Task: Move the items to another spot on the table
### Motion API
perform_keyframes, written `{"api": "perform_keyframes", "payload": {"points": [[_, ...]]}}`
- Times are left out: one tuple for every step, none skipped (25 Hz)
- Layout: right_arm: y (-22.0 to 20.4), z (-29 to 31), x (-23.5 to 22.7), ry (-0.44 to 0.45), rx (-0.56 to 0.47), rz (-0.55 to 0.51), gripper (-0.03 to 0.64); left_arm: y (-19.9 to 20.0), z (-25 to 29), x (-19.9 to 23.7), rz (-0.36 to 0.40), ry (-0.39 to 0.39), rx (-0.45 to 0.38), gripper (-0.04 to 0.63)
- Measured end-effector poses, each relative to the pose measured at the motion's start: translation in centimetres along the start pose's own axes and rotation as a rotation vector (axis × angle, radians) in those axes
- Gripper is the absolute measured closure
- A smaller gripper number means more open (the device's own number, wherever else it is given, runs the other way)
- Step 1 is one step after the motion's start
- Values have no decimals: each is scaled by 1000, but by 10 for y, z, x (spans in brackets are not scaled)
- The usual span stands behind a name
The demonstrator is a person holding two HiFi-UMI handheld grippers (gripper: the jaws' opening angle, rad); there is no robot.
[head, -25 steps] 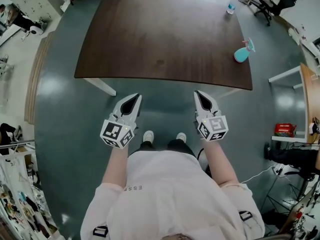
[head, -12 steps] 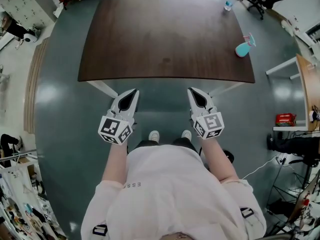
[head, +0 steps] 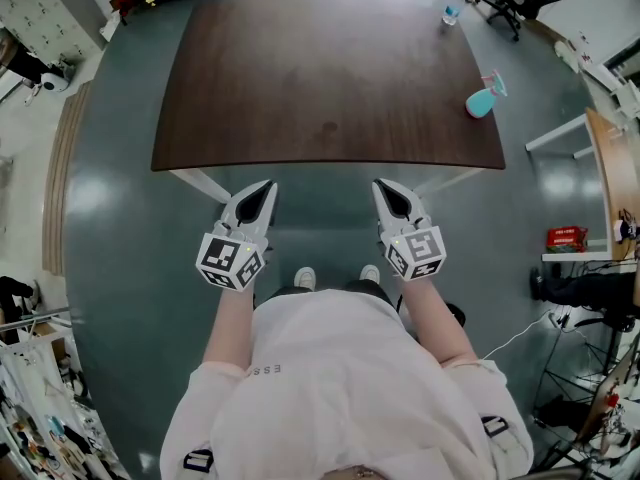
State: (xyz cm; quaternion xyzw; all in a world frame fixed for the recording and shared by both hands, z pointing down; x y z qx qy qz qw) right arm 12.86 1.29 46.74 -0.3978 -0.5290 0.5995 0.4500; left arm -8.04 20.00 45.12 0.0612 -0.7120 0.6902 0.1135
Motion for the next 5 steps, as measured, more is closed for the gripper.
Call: {"api": "perform_keyframes", "payload": {"points": [[-1, 0, -1, 1, 1, 0, 624, 0, 2, -1, 0, -2, -1, 578], [-1, -1, -3, 1, 1, 1, 624, 0, 5, -2, 0, -4, -2, 578], [-1, -1, -5, 0, 1, 1, 624, -1, 7, -4, 1, -6, -3, 578], [-2, -2, -7, -1, 0, 2, 624, -1, 10, -5, 1, -8, -3, 578], [-2, -3, -9, -3, -1, 2, 624, -1, 12, -6, 2, -11, -3, 578]]}}
Point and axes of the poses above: the fingertips, and each gripper's own axes: z forward along the fingers, x to its left, y out of its top, the point moved 8 cm from there along -z, backward along the fingers, and after that the axes turned 5 degrees about -x, right-handed, at the moved point
